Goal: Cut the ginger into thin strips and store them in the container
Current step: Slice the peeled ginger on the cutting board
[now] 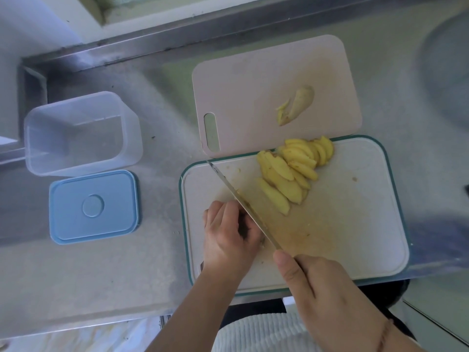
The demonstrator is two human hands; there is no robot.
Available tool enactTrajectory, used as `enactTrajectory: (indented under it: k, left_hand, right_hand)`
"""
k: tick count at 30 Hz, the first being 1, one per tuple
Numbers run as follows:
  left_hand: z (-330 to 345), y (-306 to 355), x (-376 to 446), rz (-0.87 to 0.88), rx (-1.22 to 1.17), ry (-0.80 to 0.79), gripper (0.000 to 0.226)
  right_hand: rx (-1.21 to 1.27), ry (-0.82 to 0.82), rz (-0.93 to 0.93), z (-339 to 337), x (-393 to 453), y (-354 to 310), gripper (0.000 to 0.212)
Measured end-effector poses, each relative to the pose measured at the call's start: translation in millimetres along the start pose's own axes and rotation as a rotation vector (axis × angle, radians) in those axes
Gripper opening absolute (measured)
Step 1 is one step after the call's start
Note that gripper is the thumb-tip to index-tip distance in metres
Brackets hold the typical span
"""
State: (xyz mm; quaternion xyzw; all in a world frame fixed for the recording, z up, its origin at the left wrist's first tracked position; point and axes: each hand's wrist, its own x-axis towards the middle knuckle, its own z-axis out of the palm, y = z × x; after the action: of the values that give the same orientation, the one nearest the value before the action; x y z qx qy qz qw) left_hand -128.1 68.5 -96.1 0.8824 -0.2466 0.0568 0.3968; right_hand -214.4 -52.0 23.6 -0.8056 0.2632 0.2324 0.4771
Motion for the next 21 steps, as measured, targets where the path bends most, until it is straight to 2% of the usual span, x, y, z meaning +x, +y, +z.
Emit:
enactTrajectory:
  k: [8, 13, 18, 21]
  left_hand:
    - [0.3, 0.3, 0.9, 0.007, 0.001, 0.000, 0.033]
    - [-0.4, -0.6, 2.3, 0.008, -0.015, 0.003, 0.026]
    - [0.8, -3.6, 1.9, 0.007, -0.009, -0.006, 0.030]
    - [1.1, -1.8, 1.9, -0.002, 0.008, 0.016, 0.022]
  right_hand:
    - [0.018, 0.030, 0.010, 6.1, 1.5, 3.6, 0.068]
    - [0.010, -0.012, 0.032, 3.0, 3.1, -0.3, 0.059]
    - [0.017, -0.049, 0.045, 1.4, 6.8, -1.4, 0.058]
    - [0.005, -0.049, 0.053, 2.5, 12.7, -4.1, 0.059]
